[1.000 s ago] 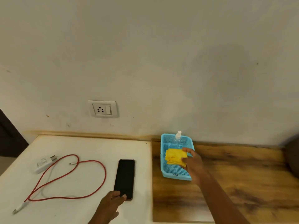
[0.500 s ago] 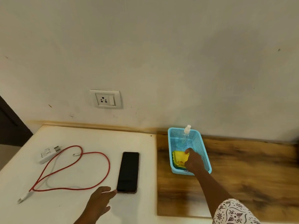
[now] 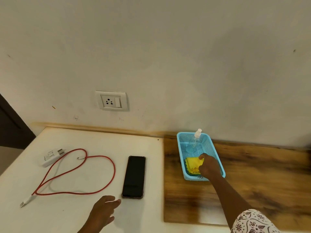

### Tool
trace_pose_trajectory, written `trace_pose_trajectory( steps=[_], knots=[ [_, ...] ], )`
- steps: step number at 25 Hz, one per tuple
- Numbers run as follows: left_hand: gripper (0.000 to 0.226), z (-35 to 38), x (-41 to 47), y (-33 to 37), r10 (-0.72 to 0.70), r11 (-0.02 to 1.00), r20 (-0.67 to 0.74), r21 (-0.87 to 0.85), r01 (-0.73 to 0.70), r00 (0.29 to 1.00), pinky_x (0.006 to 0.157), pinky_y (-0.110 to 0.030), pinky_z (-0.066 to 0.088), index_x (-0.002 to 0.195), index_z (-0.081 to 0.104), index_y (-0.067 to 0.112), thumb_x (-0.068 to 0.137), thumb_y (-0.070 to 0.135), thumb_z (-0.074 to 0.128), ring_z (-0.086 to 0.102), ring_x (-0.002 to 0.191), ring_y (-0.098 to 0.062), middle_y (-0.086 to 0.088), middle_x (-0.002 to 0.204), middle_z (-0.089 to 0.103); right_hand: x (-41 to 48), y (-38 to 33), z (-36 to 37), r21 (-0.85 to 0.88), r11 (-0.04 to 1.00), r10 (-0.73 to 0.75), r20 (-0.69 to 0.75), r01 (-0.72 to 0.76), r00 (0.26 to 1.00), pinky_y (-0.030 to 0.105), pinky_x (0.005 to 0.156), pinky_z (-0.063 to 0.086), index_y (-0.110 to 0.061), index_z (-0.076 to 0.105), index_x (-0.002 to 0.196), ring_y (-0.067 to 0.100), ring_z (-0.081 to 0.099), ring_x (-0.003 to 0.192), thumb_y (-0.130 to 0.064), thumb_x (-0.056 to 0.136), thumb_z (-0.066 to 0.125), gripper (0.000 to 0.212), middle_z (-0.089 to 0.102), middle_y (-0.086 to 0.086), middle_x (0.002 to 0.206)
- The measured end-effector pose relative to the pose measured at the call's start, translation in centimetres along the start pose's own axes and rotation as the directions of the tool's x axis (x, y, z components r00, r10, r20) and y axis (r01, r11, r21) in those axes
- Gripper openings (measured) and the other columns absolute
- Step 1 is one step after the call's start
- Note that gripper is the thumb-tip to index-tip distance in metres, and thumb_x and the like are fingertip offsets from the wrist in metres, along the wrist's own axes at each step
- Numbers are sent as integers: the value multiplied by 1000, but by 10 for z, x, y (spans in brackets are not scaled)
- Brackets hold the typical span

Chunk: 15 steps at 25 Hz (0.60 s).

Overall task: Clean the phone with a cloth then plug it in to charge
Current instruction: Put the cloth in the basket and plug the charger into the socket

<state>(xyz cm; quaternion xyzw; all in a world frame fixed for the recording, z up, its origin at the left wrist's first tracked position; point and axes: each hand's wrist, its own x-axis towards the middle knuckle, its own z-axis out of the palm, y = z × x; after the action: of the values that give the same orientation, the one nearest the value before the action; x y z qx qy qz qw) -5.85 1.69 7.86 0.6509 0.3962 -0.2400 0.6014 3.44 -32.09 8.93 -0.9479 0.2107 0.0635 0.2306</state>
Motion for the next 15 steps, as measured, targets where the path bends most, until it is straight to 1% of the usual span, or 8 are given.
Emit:
trace_pose_trajectory(
  steps=[4,6,9,10,11,12,14,15],
  knots=[
    [42,-7,5,-3,-35,998,28,-42,36,999,103,-49,37,123,46,0,85,8,61,39,128,-42,-22,139,42,-1,-2,3,-138,990,12,66,-3,998,37,87,49,-7,48,122,30,59,107,-5,83,61,42,60,17,116],
    [38,-14,10,-1,-33,996,16,-86,35,999,101,-49,39,120,49,-1,85,5,61,44,122,-41,-23,130,48,0,-6,4,-201,980,14,89,4,996,37,92,48,-7,43,125,30,57,111,-9,85,61,44,56,17,121],
    [19,-37,14,9,116,979,-41,-163,-121,992,81,-43,44,104,56,0,85,-4,57,54,82,-30,-19,93,58,-2,-9,3,-170,985,30,53,-21,998,39,96,46,-6,43,127,33,52,116,-9,85,60,46,48,19,127],
    [16,-47,19,13,209,964,-88,-151,-221,974,76,-41,45,99,57,1,85,-6,56,54,77,-29,-20,90,59,-3,-9,3,-102,994,27,0,-27,1000,40,97,46,-6,43,129,34,50,118,-5,84,59,48,45,19,130],
    [15,-56,25,19,316,941,-169,-67,-331,934,78,-42,46,97,59,0,84,-6,58,56,82,-34,-23,95,61,-5,-10,2,-18,1000,19,-67,-20,998,41,98,45,-5,44,130,34,48,120,-1,82,57,50,43,19,134],
    [20,-66,35,26,412,911,-279,107,-398,867,86,-47,45,101,59,-1,82,-3,62,57,94,-41,-28,105,61,-8,-11,0,61,998,9,-139,-1,990,42,98,45,-5,44,131,34,47,121,3,81,56,52,41,19,138],
    [49,-87,57,46,560,803,-391,470,-365,730,98,-54,36,118,52,-5,76,10,73,48,116,-48,-33,123,54,-13,-15,-4,151,987,-12,-268,54,963,43,97,45,-6,45,131,34,44,124,7,79,56,54,41,18,139],
    [68,-98,70,56,574,771,-411,563,-298,709,102,-57,31,127,44,-2,72,21,77,39,124,-50,-34,131,47,-15,-16,-7,174,981,-23,-322,83,946,43,95,44,-6,45,130,34,44,124,8,79,56,54,43,19,136]
  ],
)
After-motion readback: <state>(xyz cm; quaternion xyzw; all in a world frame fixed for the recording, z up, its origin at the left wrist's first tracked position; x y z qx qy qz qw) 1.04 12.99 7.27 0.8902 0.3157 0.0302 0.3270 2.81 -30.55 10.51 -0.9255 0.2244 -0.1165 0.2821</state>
